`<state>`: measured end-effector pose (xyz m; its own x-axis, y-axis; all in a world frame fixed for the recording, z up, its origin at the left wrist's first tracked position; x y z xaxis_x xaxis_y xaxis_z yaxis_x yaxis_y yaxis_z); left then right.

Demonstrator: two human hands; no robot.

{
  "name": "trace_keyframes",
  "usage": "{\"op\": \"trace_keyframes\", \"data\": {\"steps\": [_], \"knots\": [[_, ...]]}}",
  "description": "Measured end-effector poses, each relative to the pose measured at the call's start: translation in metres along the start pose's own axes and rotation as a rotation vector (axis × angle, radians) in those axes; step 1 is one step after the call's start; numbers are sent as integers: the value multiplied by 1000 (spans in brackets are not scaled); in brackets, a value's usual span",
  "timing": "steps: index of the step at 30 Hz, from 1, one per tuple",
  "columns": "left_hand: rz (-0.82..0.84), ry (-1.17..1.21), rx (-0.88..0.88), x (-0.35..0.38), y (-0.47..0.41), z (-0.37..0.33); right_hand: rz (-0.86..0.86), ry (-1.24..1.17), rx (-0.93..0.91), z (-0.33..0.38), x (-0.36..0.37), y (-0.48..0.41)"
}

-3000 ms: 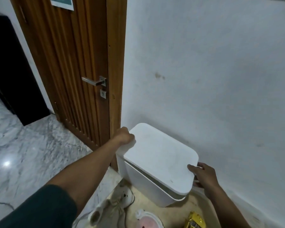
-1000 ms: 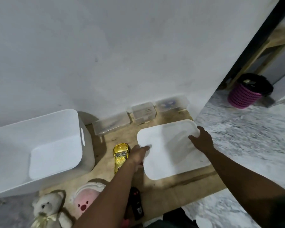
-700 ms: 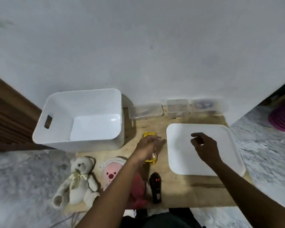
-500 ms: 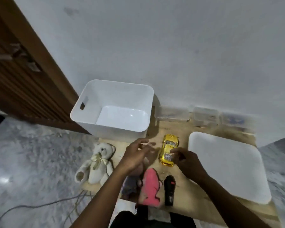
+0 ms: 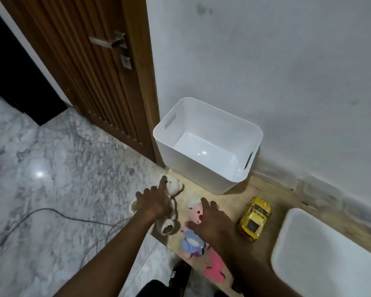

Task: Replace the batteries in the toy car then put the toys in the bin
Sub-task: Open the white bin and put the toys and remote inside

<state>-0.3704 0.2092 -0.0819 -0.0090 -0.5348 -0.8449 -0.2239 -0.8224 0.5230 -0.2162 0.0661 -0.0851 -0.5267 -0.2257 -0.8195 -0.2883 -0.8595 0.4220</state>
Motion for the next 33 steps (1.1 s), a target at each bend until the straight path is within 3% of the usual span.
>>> {"op": "trace_keyframes", "data": {"steps": [7, 11, 19, 24, 29, 33], "knots": [[-96, 16, 34, 3, -17, 6, -75, -51, -23, 9, 11, -12], [-171, 216, 53, -9, -11, 18, -192, -106, -105, 29, -5, -8], [-537, 683, 106, -102, 41, 62, -482, -186, -357, 109, -72, 23], [-751, 906, 337, -190, 63, 45, -701, -386, -464, 144, -143, 35], [-778, 931, 431, -256, 45, -12, -881, -435, -425, 131, -216, 11], [-665, 799, 423, -269, 2, -70, -911, -410, -310, 100, -245, -24]]}}
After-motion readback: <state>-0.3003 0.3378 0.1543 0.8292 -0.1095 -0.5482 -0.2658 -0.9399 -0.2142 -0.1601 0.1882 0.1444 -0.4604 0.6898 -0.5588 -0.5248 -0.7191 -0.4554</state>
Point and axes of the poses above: each hand's wrist, its own y-axis away from the middle knuckle, its own x-axis out of the palm, z = x × y, the point moved 6 cm from there along -y, towards the middle knuckle, and after that the axes turned 8 degrees about -x, right-handed, at the moved point
